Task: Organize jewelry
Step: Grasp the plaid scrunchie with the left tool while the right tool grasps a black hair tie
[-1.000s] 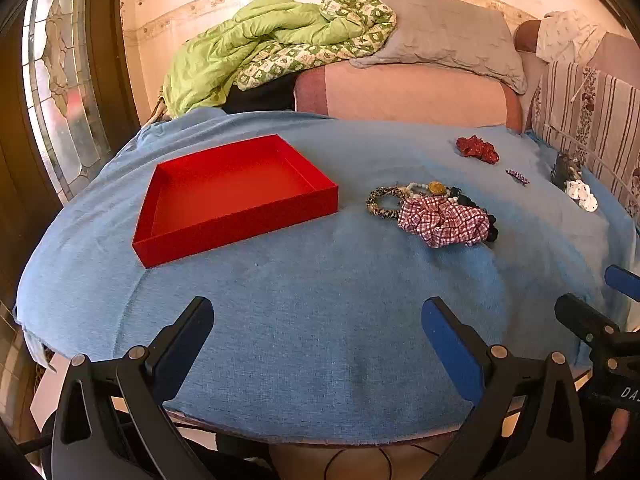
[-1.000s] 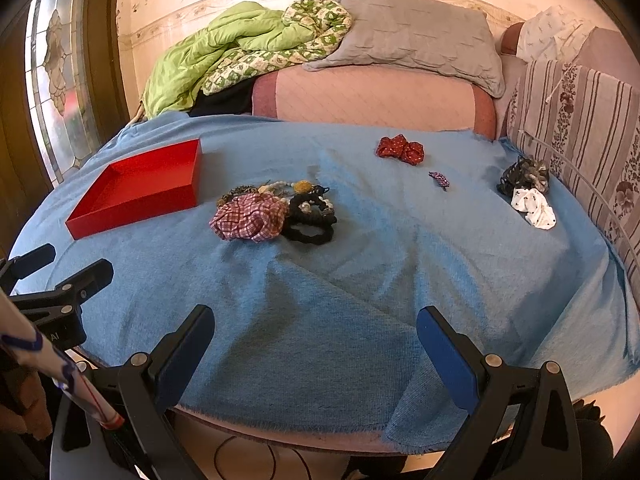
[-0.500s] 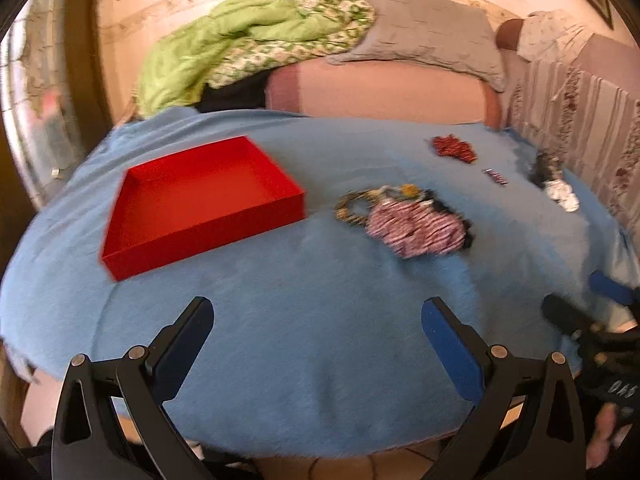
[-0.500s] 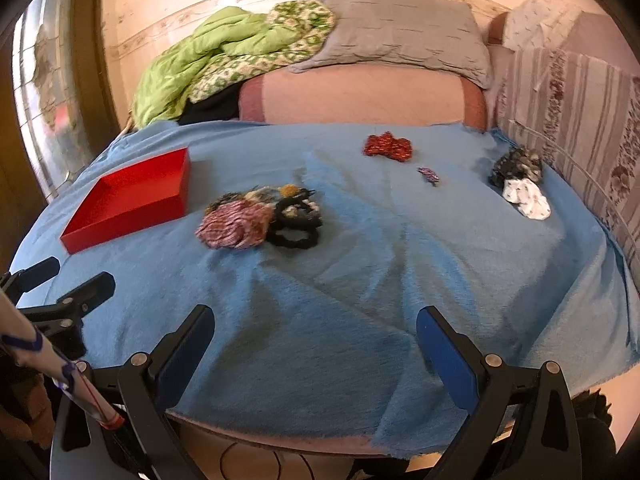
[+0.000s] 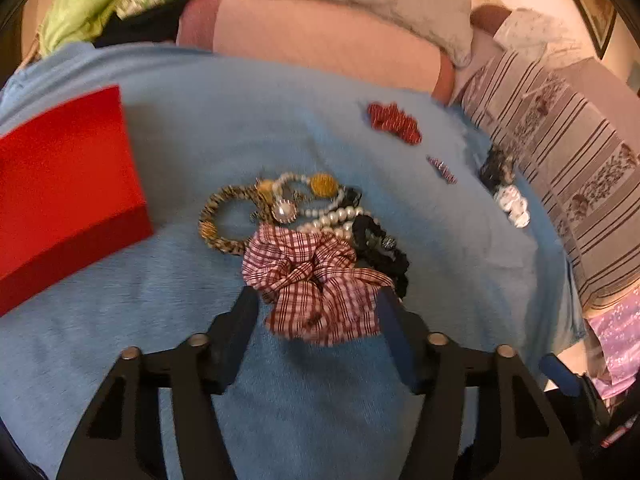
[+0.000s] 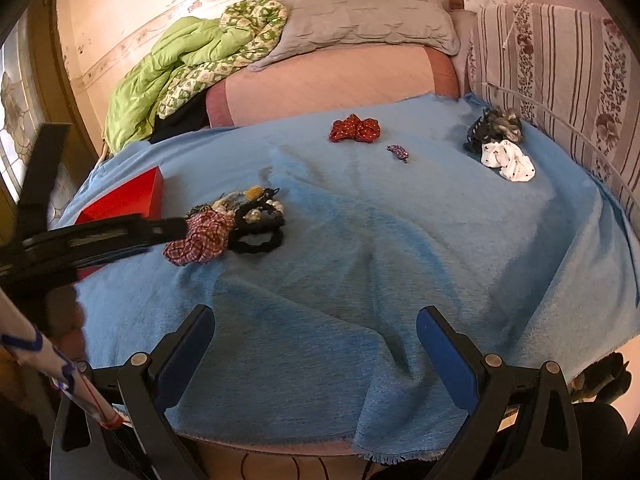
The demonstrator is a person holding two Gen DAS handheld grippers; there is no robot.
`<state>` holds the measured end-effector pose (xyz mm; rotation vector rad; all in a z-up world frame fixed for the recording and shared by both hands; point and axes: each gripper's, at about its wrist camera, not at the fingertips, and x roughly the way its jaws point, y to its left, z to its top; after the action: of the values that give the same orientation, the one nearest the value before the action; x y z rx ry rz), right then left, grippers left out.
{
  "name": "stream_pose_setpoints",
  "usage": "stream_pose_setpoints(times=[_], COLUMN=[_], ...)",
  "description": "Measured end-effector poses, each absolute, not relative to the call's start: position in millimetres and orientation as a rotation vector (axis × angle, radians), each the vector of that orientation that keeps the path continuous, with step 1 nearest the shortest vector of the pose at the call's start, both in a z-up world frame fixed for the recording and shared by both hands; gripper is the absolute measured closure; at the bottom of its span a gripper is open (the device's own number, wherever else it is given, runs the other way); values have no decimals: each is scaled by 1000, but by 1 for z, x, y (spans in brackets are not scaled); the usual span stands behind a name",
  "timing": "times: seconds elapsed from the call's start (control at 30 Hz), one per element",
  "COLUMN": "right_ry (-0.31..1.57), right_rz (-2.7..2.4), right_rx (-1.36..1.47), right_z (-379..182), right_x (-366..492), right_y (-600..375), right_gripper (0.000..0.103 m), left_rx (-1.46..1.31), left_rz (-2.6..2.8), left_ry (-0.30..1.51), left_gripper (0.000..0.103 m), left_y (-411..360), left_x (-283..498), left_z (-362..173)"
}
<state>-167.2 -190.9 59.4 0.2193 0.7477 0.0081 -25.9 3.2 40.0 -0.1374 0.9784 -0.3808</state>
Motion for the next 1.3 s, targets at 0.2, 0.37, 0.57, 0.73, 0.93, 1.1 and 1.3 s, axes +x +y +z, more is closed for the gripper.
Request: stream_pose_setpoints(times=[0.2,0.37,0.57,0.73,0.93,1.1,1.3], right_ry=[747,735,792,875,992,1040,895], right_rz=[-5,56,198,289,349,334,374], right_rx=[245,295,137,6,18,-14,112], right_z=[60,70,79,71,51,28,60], right_x=[-165,-149,-107,-56,-4,13,2], right_y=[-197,-202,-172,-141,-124,-112,-130], right_gripper=[1,12,44,63,71,89,95], left_rx=[-148,-155,-93,-104,-122,-116,-145], left_rz=[-477,-487,-431,-388,-355,-339,-313], left_ry=[934,819,686,653,657,663,650], left_gripper=[94,94,94,94,94,94,94], left_y=[7,31,55,77,99,108,123], left_x=[-30,-36,-25,-13,-5,-3,-3], left_z=[39,73,111,112,105,102,105])
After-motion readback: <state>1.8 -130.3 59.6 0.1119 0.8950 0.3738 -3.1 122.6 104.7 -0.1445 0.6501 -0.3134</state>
